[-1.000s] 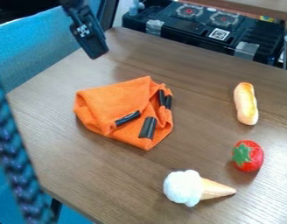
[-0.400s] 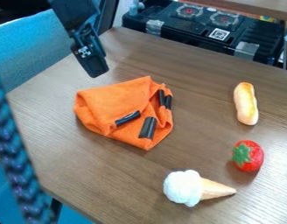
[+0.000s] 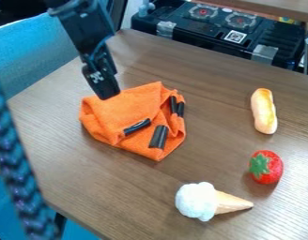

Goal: Unfold the cloth from the bottom right to the top left of the table

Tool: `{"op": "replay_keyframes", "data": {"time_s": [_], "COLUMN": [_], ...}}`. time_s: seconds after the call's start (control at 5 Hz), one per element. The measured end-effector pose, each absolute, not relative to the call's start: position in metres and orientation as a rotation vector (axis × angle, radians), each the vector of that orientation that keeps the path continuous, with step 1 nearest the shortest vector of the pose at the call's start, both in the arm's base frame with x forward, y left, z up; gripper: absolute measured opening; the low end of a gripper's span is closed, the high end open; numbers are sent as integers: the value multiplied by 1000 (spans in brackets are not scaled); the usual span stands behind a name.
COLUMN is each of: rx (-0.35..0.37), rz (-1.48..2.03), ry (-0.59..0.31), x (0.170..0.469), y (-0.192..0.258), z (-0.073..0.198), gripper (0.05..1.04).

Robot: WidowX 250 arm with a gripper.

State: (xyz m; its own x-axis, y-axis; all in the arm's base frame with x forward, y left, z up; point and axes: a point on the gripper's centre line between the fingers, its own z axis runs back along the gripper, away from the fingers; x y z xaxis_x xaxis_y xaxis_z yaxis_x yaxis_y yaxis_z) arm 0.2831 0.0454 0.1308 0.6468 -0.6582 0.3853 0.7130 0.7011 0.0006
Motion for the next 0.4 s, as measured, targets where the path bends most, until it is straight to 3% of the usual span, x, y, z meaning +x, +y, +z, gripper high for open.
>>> {"op": "replay_keyframes", "data": {"time_s": [0.4], "rx": [228], "rz": [-674], "ry": [-460], "x": [275], "y": [17], "z": [112], "gripper": [999]}}
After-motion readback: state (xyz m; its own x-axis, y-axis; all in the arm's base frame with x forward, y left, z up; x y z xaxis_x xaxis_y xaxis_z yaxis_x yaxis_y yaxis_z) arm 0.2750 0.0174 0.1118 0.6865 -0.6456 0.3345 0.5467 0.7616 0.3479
